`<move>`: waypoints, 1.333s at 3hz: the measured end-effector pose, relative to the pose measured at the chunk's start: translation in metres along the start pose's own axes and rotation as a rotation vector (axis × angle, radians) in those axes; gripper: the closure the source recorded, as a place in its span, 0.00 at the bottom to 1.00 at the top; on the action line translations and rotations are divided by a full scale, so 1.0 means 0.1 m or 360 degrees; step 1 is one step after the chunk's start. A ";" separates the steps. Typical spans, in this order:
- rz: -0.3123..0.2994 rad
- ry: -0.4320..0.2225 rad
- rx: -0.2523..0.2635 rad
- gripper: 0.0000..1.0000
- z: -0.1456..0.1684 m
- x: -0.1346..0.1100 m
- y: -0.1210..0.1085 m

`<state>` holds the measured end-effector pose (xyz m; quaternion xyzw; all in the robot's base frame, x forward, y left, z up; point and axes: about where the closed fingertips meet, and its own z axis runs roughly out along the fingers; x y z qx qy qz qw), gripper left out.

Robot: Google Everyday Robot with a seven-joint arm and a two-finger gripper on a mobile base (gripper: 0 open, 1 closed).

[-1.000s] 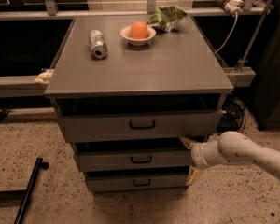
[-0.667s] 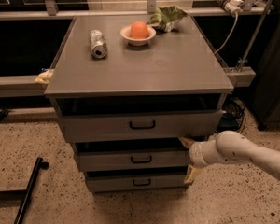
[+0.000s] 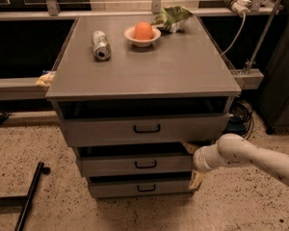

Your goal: Open middle drawer

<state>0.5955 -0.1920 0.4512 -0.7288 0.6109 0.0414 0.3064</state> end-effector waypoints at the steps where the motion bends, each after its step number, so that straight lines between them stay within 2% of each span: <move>1: 0.0000 0.0000 0.0000 0.00 0.00 0.00 0.00; 3: 0.0091 0.0205 -0.0069 0.00 0.14 0.28 0.04; 4: 0.0181 0.0294 -0.0126 0.00 0.20 0.47 0.10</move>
Offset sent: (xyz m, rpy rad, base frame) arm 0.0119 -0.0241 -0.0227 -0.1478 0.0466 -0.0978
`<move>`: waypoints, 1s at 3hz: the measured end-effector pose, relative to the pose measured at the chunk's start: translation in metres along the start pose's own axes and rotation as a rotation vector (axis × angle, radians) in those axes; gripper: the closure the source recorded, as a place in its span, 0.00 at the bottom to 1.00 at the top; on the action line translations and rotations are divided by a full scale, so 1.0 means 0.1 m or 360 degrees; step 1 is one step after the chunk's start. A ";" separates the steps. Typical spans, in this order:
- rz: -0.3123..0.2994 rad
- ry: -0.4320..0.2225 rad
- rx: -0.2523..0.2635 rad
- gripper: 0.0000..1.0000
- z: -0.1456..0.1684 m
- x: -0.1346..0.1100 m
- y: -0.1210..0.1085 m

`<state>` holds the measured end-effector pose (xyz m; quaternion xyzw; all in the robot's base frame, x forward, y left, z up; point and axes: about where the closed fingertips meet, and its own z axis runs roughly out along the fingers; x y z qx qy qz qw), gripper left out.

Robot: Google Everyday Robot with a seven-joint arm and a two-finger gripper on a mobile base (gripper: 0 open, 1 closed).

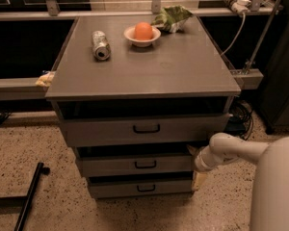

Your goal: Open middle drawer

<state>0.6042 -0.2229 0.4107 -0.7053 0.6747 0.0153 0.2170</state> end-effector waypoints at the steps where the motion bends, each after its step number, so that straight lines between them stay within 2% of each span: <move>1: 0.0079 0.0053 -0.0053 0.00 0.08 0.14 0.05; 2: 0.0084 0.0056 -0.0055 0.00 0.08 0.16 0.06; 3: 0.0100 0.0059 -0.0090 0.00 0.11 0.17 0.09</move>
Offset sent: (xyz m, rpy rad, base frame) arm -0.0016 -0.0100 -0.0121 -0.0192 0.0437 -0.0399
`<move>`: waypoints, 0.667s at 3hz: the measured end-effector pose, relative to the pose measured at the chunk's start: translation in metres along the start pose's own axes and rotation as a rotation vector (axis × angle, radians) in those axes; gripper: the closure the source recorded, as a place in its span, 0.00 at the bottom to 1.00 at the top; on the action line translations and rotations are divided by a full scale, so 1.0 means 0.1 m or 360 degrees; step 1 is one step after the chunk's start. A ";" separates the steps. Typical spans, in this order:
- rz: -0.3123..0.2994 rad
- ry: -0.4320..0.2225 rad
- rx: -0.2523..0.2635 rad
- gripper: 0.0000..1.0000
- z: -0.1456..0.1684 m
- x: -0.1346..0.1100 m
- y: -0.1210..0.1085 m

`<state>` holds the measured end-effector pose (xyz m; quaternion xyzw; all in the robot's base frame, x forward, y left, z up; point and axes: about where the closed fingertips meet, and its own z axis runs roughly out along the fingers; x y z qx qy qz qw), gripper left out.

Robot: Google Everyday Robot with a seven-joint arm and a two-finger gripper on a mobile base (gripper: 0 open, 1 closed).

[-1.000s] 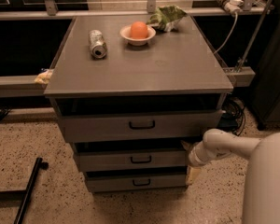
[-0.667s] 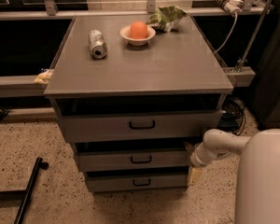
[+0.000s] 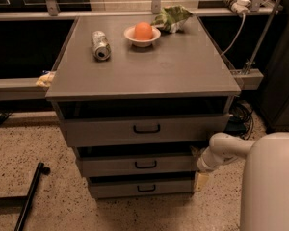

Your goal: Open middle drawer

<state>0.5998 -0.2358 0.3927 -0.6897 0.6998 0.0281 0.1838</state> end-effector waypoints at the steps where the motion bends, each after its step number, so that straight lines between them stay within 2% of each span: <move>1: 0.0017 -0.0010 -0.0052 0.00 0.00 0.02 0.08; 2: 0.0017 -0.0010 -0.0052 0.00 -0.03 0.02 0.08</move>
Offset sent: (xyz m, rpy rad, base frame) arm -0.0456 -0.0149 -0.0089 0.0130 0.1545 -0.0234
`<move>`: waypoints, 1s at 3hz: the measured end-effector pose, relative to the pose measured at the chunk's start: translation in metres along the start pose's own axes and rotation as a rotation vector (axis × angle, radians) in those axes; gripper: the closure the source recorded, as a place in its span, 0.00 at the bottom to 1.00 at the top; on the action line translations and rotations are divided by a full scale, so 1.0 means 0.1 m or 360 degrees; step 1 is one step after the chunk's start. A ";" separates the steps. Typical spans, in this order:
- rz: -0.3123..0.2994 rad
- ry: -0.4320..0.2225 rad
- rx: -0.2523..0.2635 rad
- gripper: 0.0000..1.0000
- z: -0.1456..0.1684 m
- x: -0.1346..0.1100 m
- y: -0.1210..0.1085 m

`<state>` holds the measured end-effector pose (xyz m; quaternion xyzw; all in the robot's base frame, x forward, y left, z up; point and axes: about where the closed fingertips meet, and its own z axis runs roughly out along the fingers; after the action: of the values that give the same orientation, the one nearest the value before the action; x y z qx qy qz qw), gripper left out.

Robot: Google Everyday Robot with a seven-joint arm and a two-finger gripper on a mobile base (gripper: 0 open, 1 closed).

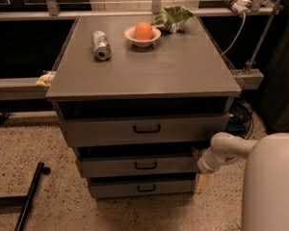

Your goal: Open middle drawer

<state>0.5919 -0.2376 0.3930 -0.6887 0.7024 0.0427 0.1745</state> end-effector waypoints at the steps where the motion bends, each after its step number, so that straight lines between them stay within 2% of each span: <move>1: 0.0029 0.0005 -0.0048 0.00 -0.04 0.03 0.12; 2: 0.0029 0.0004 -0.0048 0.00 -0.07 0.02 0.12; 3: 0.0073 -0.0010 -0.0108 0.00 -0.11 0.04 0.26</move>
Offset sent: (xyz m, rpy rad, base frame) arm -0.0917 -0.0236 0.0090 0.0605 0.2496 -0.0747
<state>0.5645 -0.2437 0.3976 -0.6778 0.7157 0.0727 0.1521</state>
